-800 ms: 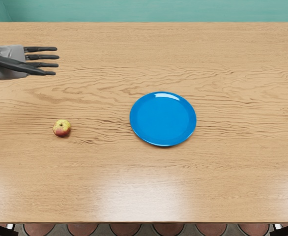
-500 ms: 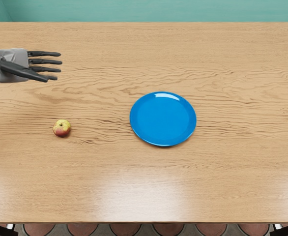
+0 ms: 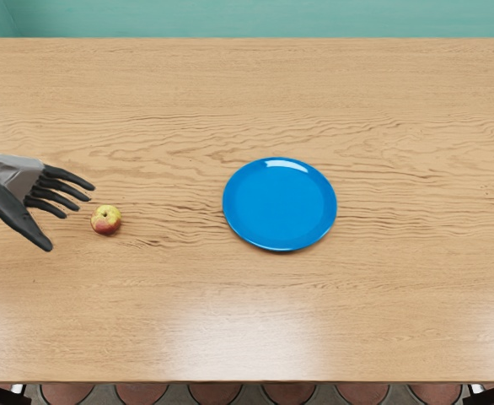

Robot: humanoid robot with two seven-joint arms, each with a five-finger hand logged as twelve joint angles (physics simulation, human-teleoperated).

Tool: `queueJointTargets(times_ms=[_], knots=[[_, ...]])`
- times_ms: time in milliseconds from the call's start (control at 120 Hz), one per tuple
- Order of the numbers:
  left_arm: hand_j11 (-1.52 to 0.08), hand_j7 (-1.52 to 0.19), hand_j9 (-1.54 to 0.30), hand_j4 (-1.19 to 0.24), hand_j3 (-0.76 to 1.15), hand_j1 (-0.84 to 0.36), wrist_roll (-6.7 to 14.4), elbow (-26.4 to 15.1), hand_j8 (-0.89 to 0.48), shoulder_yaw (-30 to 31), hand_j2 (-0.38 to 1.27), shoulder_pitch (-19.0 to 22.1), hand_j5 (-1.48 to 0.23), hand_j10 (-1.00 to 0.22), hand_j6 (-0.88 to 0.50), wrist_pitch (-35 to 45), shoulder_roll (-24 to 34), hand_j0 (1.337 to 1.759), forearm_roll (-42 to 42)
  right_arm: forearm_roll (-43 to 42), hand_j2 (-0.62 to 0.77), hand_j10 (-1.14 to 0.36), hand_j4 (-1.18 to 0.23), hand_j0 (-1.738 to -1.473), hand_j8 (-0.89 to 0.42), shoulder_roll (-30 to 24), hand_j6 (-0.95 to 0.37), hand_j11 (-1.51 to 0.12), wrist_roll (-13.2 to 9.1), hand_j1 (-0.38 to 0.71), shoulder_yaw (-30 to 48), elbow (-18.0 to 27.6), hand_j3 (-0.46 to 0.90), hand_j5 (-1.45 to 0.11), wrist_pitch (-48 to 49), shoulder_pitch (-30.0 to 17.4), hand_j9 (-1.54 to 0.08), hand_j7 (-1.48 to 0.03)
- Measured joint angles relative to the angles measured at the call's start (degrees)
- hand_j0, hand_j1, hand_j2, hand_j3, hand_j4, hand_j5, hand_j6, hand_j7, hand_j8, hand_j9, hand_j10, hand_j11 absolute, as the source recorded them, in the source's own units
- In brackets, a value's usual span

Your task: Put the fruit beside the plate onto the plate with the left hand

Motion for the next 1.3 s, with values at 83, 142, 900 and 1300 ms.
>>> queueJointTargets(times_ms=[83, 142, 900, 1300], knots=[[-0.32, -0.32, -0.32, -0.25, 0.00, 0.06, 0.21, -3.96, -0.25, 1.54, 0.05, -0.18, -0.32, -0.25, -0.25, 5.74, 0.99, 1.658, 1.94, -0.01, -0.01, -0.04, -0.04, -1.658, -0.04, 0.00, -0.04, -0.05, 0.00, -0.30, 0.00, 0.00, 0.00, -0.05, 0.00, 0.00, -0.05, -0.05], [-0.32, -0.32, -0.32, -0.25, 0.00, 0.06, 0.31, -6.01, -0.25, 2.58, 0.05, -2.09, -0.32, -0.25, -0.25, 10.23, 2.36, 1.658, 3.17, 0.00, -0.01, -0.04, -0.04, -1.658, -0.04, 0.00, -0.04, -0.05, 0.00, -0.30, 0.00, -0.01, 0.00, -0.05, 0.00, 0.00, -0.05, -0.05], [-0.32, -0.32, -0.32, -0.25, 0.00, 0.06, 0.46, -11.17, -0.25, 37.58, 0.05, -33.48, -0.32, -0.25, -0.25, 35.71, -12.42, 1.658, 5.09, -0.01, -0.01, -0.04, -0.04, -1.658, -0.04, 0.00, -0.04, -0.05, 0.00, -0.30, 0.00, 0.01, 0.00, -0.05, 0.00, 0.00, -0.05, -0.05], [-0.32, -0.32, -0.32, -0.25, 0.00, 0.05, 0.45, -9.36, -0.25, 61.59, 0.05, -48.80, -0.32, -0.25, -0.25, 45.18, -21.52, 1.658, -8.42, 0.01, -0.01, -0.04, -0.04, -1.658, -0.04, 0.00, -0.04, -0.05, 0.00, -0.30, 0.00, 0.01, 0.00, -0.05, 0.00, 0.00, -0.05, -0.05]])
